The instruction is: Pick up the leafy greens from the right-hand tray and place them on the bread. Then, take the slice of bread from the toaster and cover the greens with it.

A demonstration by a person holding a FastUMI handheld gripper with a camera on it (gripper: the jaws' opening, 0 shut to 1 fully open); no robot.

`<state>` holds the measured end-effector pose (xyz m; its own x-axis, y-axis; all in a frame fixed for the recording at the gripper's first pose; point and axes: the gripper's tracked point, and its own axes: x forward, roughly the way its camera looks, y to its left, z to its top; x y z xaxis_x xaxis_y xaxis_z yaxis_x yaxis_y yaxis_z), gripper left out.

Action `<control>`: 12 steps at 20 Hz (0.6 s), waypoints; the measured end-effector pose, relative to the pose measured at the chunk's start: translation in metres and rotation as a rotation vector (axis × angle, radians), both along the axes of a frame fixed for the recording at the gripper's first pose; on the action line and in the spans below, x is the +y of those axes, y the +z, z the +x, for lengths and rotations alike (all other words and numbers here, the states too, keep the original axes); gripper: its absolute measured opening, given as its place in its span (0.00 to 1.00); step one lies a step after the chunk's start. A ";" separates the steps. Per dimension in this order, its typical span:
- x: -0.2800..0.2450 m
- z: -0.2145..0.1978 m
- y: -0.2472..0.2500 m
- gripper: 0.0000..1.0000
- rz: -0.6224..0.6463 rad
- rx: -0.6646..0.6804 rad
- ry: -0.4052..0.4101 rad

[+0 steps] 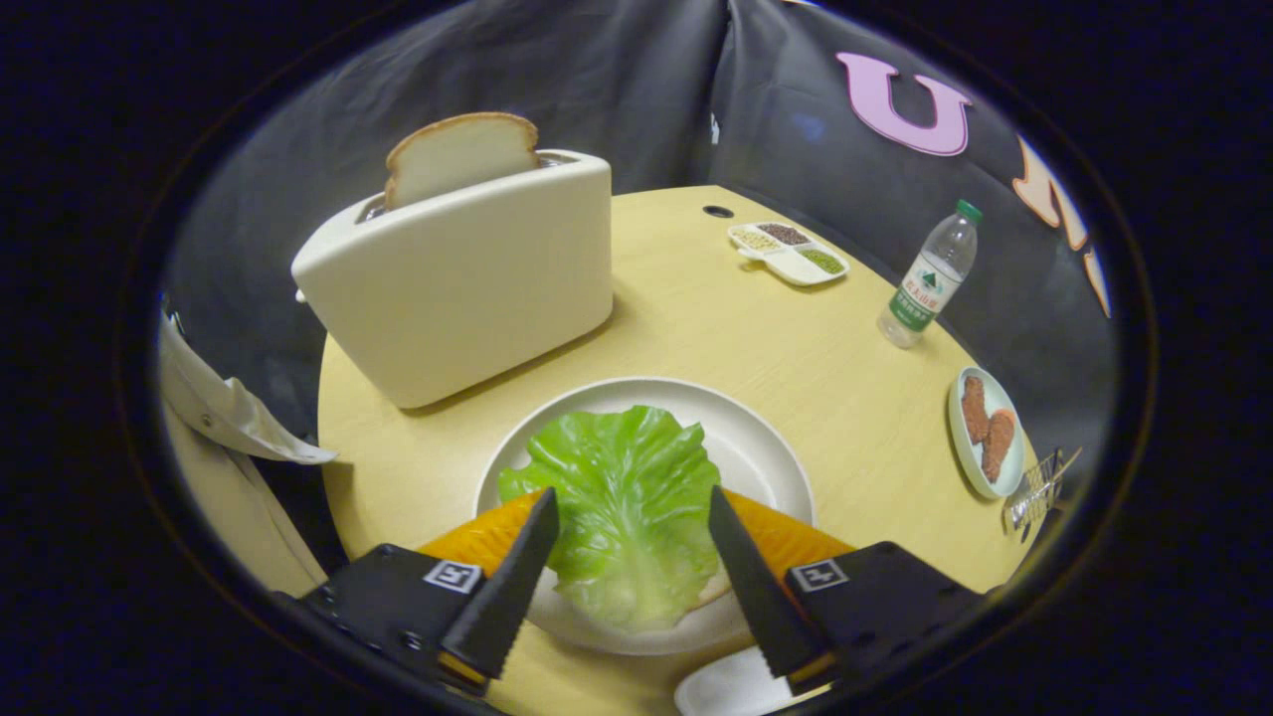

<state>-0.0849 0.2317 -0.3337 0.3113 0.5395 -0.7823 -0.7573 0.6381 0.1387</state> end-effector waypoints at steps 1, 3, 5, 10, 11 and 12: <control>0.001 0.001 0.005 0.91 0.001 -0.008 -0.006; 0.004 0.000 0.020 1.00 0.012 -0.021 -0.015; 0.010 0.002 0.039 1.00 0.028 -0.036 -0.027; 0.033 0.006 0.087 1.00 0.084 -0.049 -0.067; 0.038 0.008 0.095 1.00 0.097 -0.046 -0.074; 0.043 0.009 0.104 1.00 0.110 -0.043 -0.078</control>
